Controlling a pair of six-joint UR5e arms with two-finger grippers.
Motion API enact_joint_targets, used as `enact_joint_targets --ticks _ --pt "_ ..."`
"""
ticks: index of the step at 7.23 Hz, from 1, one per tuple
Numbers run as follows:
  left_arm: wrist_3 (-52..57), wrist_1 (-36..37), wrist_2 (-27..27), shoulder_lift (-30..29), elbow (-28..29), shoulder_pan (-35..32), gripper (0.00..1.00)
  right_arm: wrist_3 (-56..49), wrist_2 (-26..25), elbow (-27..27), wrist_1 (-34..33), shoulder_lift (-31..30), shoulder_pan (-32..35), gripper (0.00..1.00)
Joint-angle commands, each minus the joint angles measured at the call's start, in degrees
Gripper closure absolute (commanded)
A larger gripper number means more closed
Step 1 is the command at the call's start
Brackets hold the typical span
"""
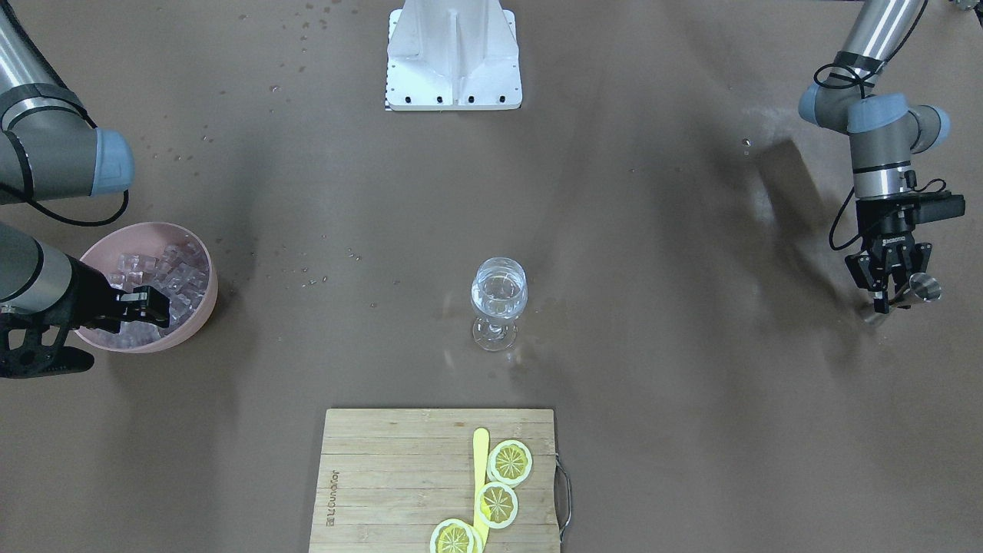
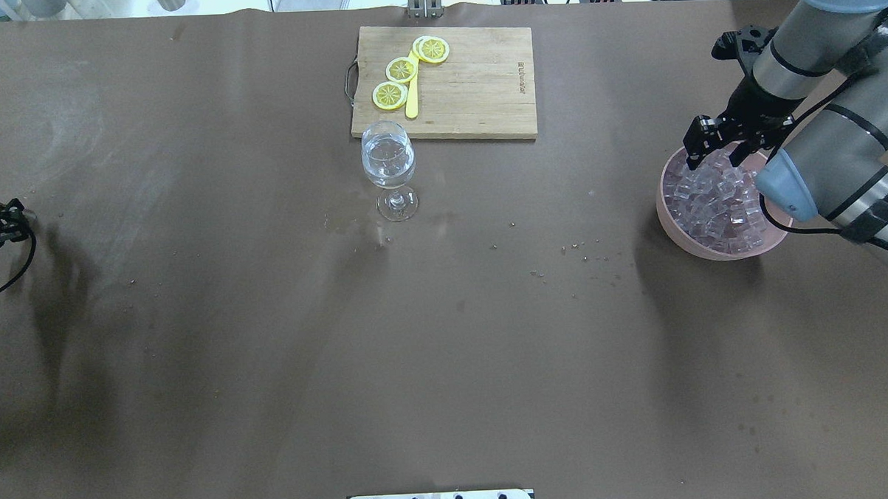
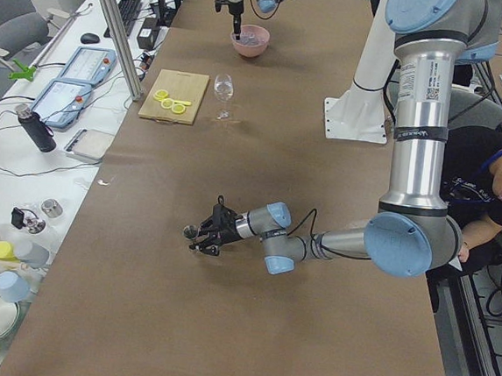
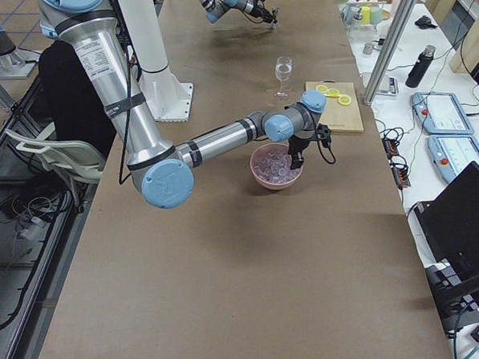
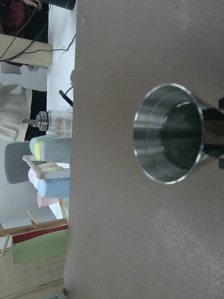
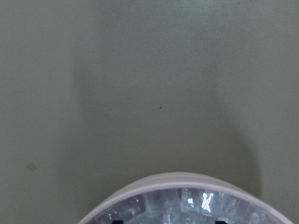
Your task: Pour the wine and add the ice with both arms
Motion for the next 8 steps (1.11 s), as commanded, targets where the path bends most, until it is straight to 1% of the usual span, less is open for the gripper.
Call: enact_joint_targets --ticks 1,2,3,4,8 --pt "0.0 0.0 -0.7 -0.1 0.2 -0.3 0.54 0.9 0.3 0.0 0.3 -0.2 0.1 0.30" --pt "0.0 0.0 -0.7 -0.1 0.2 -0.3 0.58 0.9 1.0 0.1 0.3 -0.8 0.2 0.30" --pt "0.0 0.0 -0.7 -0.1 0.2 -0.3 0.68 1.1 1.8 0.5 0.3 -1.2 0.2 0.30" --pt "0.0 0.0 -0.7 -0.1 0.2 -0.5 0.75 3.8 1.8 0.7 0.6 -1.6 0.1 0.30" --pt "0.2 -0.2 -0.6 -0.3 -0.4 -0.9 0.80 4.3 2.7 1.9 0.6 -3.6 -0.5 0.30"
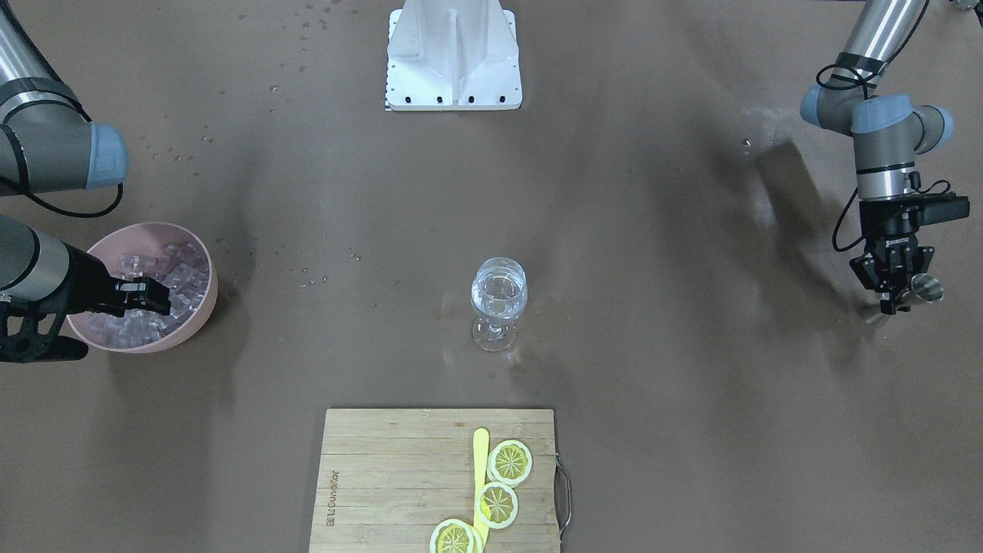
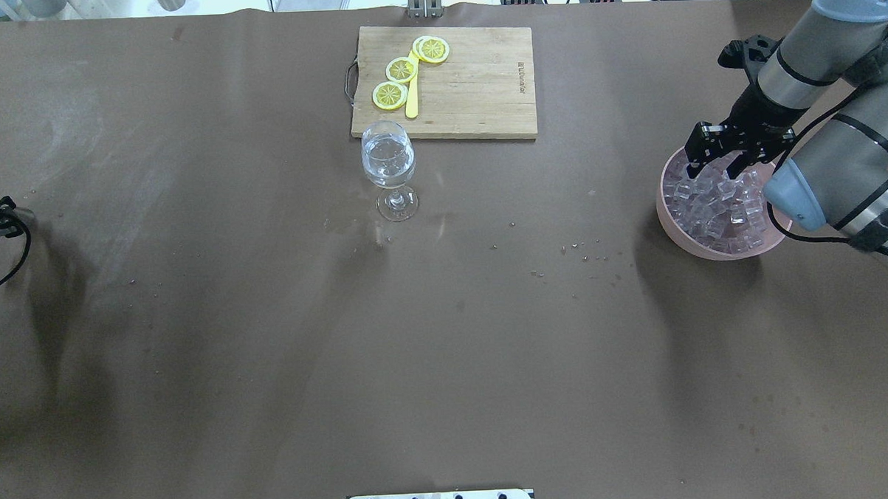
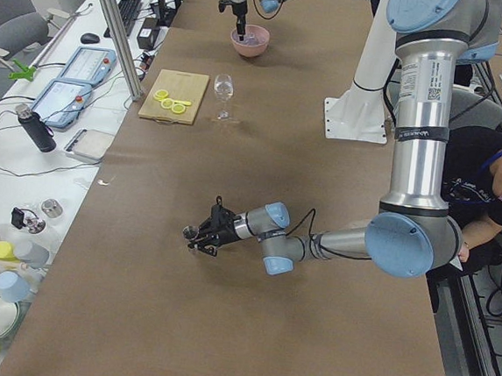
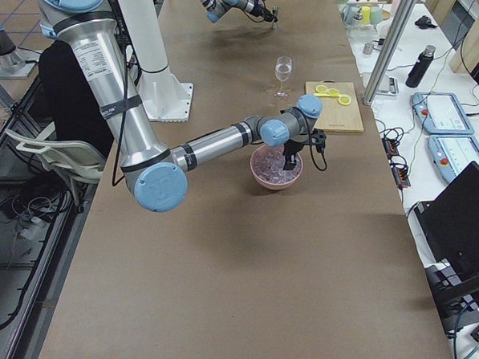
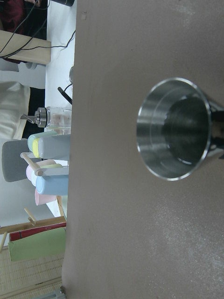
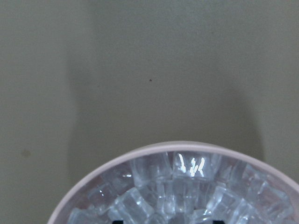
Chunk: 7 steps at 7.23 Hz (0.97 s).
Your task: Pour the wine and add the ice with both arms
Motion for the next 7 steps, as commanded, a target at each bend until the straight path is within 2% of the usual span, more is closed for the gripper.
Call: enact_joint_targets --ticks 1,2,3,4,5,7 --pt "0.2 0.0 0.1 -0.1 -0.5 -0.3 0.82 0.5 0.1 0.2 0.8 -1.0 -0.2 0.30" --pt "0.5 0.1 0.1 -0.1 -1.3 -0.4 0.84 1.7 0.7 0.1 2.4 -1.4 -0.4 0.35" --pt "0.6 0.2 0.2 0.0 -1.6 -0.4 0.86 1.8 0.7 0.1 2.6 -1.4 -0.6 0.59" --pt "0.8 0.2 0.5 -0.1 -2.0 -0.3 0.88 1.8 0.9 0.2 2.6 -1.3 -0.8 0.92" --pt "0.8 0.3 1.0 -0.2 -2.9 -0.4 0.88 1.8 1.1 0.2 2.6 -1.0 -0.8 0.99" --pt "5.6 0.3 2.8 -0.2 -4.7 -0.6 0.92 1.7 2.4 0.2 2.3 -0.5 -1.0 1.00"
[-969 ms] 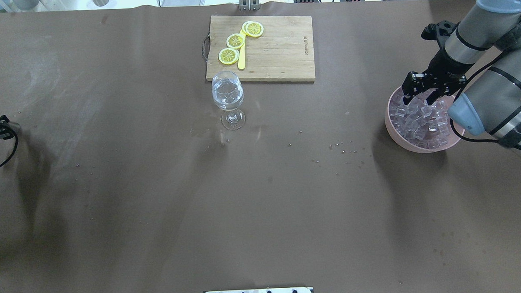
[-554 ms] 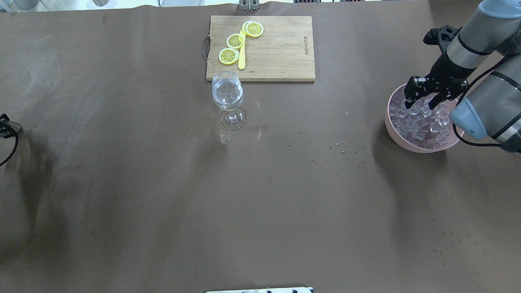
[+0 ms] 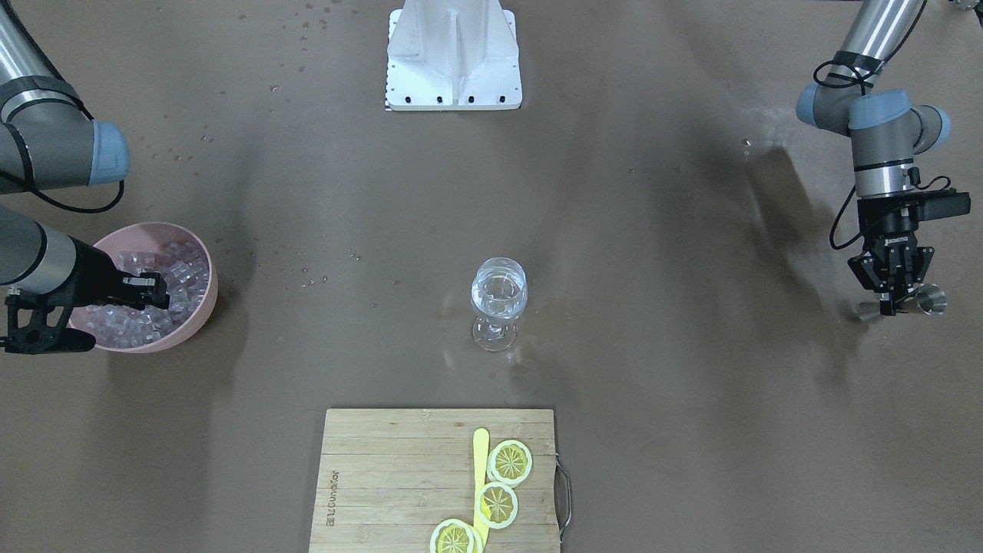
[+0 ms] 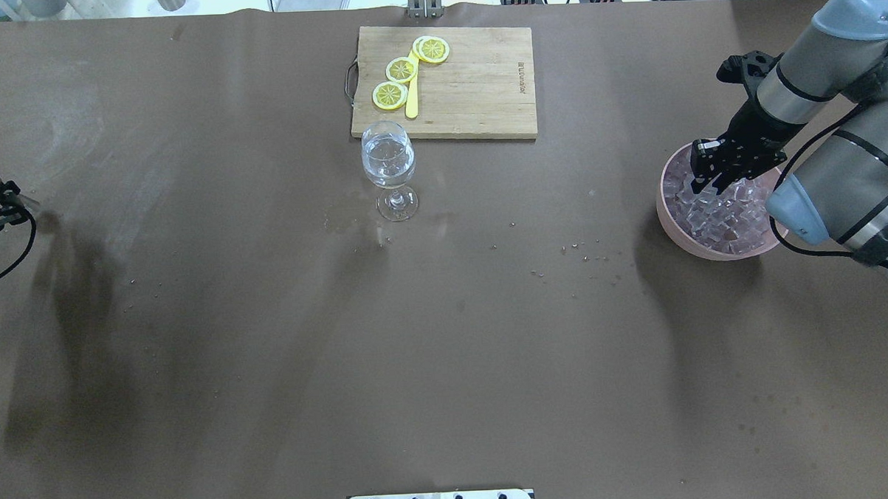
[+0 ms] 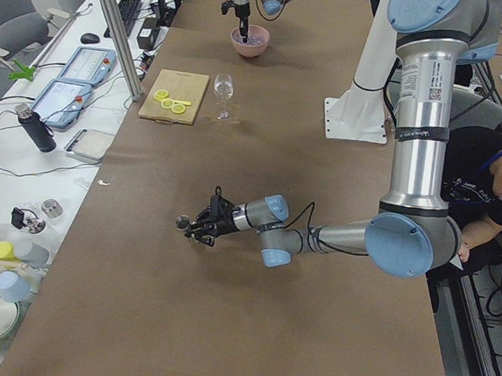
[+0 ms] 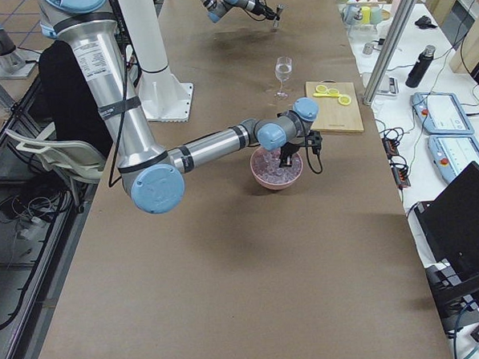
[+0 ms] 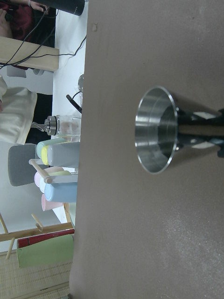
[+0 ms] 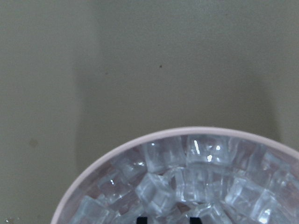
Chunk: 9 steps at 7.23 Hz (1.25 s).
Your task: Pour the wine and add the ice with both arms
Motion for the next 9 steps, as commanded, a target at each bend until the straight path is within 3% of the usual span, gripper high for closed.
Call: enact_joint_targets --ticks 1,3,6,9 --pt "7.3 0.1 1.8 -0.1 -3.3 -0.4 0.92 -0.1 0.9 0.1 0.2 0.2 0.0 1.00" --pt "13.4 1.6 3.7 -0.1 -7.6 -0.4 0.93 -0.1 2.3 1.7 -1.7 0.3 1.5 1.00" --pt "14.7 15.8 4.3 -0.5 -20.5 -0.4 0.93 -1.8 2.5 8.4 -8.4 0.2 4.5 1.00" --pt "13.7 24.4 9.6 -6.7 -22.8 -0.4 0.94 -1.9 2.5 10.0 -12.4 2.9 6.0 1.00"
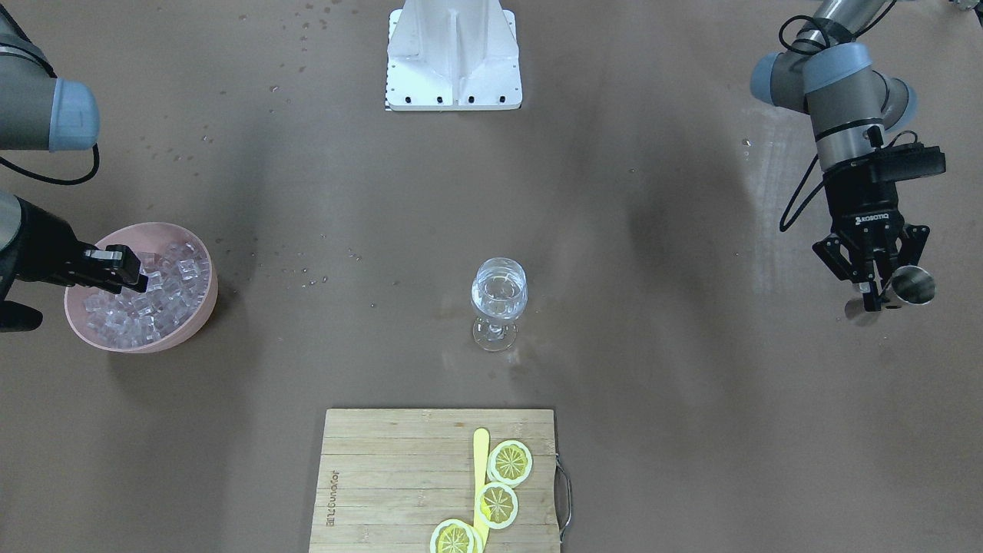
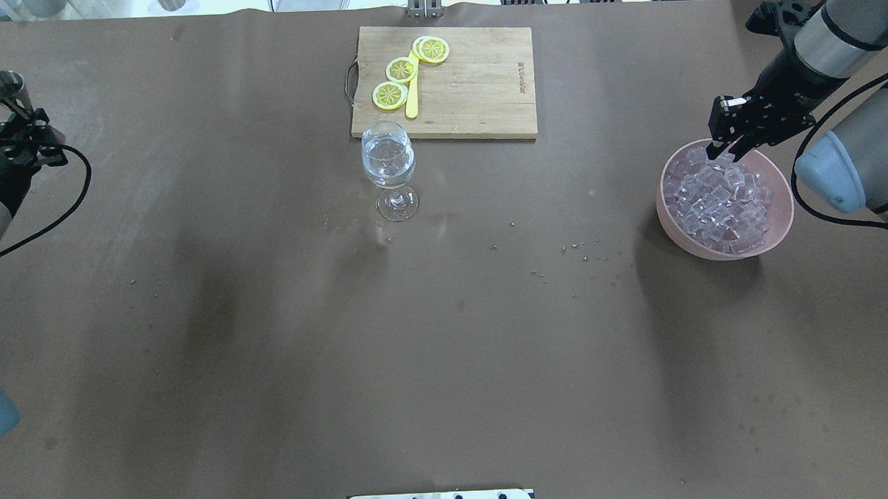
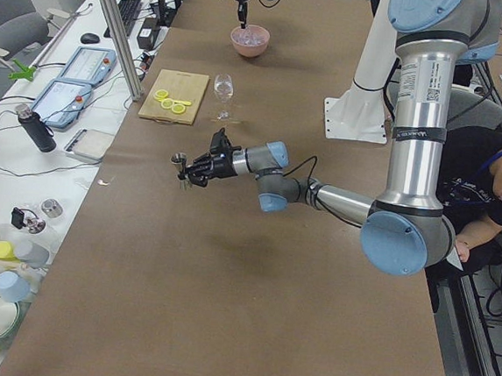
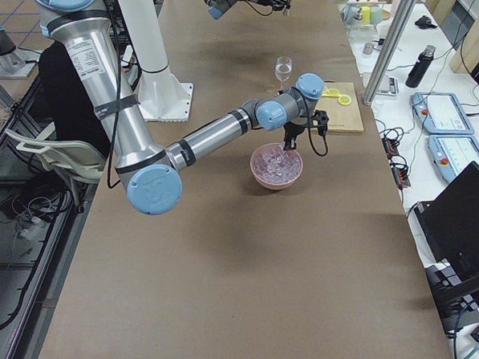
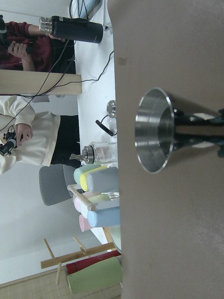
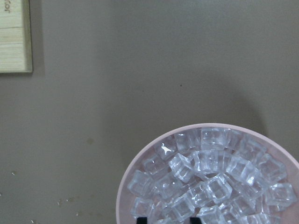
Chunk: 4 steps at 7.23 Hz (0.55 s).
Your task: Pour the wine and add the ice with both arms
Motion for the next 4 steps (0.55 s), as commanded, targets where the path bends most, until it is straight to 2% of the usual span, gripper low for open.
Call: enact_joint_targets --ticks 1,3,4 --pt "-1.0 6.6 1.6 -3.5 -1.0 -0.2 0.94 -0.1 0.0 1.1 -3.1 2.5 0.5 1.00" --pt "-2.4 11.8 1.7 -3.9 -1.8 0.3 0.94 -0.1 0.0 1.1 -3.6 3.7 0.5 1.00" --pt "-2.4 13.5 1.7 -5.9 -1.9 0.4 0.94 -0.1 0.0 1.1 -3.6 3.9 0.5 1.00"
